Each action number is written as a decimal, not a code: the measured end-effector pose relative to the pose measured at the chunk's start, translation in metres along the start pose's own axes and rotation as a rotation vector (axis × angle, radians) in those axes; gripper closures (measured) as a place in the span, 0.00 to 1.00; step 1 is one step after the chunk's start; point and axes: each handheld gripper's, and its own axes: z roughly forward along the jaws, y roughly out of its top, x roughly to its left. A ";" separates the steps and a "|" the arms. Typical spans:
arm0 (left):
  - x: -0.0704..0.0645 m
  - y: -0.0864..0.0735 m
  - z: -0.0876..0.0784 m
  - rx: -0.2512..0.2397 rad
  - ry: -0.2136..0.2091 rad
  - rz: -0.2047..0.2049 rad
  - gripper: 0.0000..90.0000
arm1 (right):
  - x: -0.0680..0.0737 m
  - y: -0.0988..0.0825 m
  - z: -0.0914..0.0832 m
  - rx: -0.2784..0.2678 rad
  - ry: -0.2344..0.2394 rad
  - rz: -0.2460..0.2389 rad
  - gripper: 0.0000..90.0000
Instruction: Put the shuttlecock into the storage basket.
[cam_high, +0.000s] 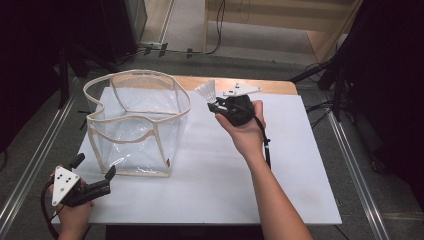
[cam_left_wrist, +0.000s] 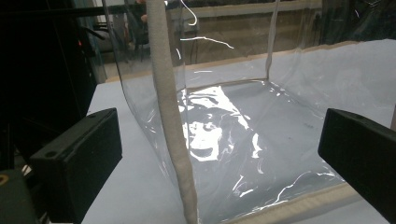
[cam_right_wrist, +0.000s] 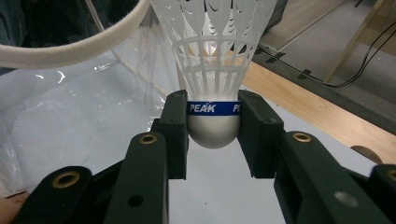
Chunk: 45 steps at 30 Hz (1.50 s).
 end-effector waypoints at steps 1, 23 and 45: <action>0.000 0.000 0.000 0.000 0.000 0.000 0.00 | 0.000 0.001 0.000 -0.004 0.002 -0.006 0.70; 0.000 0.000 0.000 -0.001 -0.001 0.000 0.00 | 0.008 0.011 -0.006 -0.045 0.007 -0.015 0.70; 0.000 0.000 0.000 -0.002 -0.001 0.002 0.00 | 0.015 0.021 -0.011 -0.083 0.021 -0.027 0.70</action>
